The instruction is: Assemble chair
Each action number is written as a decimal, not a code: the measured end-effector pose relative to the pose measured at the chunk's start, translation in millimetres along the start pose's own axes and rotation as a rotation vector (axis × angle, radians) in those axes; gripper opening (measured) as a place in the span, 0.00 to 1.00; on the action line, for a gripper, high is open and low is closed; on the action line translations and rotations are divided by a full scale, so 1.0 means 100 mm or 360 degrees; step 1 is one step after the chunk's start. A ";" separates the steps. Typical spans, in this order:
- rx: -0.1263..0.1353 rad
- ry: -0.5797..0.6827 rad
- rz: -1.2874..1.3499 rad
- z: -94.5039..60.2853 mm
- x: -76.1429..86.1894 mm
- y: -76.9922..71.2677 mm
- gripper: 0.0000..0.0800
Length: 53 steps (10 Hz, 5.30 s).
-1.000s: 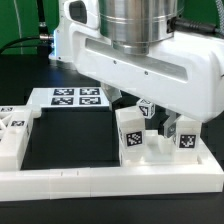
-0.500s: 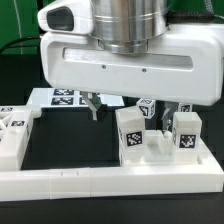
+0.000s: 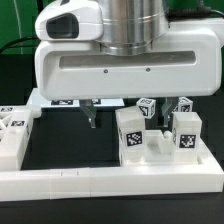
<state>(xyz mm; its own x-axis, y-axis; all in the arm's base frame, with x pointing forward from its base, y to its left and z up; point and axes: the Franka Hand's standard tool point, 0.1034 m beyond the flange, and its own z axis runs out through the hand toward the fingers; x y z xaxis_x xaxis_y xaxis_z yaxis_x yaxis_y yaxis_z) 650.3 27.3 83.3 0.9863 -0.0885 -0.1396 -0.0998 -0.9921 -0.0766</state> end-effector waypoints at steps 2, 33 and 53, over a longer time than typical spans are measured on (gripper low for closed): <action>0.0000 0.0000 0.0004 0.00 0.00 0.00 0.66; 0.0015 0.0098 0.0079 0.03 0.02 -0.11 0.81; 0.0066 0.0138 0.1184 0.08 -0.02 -0.11 0.36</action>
Offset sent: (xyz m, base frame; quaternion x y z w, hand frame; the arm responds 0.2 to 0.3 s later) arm 0.0000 0.0000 0.0000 0.0000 0.0000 0.0000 1.0000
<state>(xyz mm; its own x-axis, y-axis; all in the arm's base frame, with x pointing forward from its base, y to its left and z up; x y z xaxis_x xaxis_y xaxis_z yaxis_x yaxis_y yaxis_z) 648.6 38.9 77.0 0.6629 -0.7432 -0.0908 -0.7477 -0.6634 -0.0296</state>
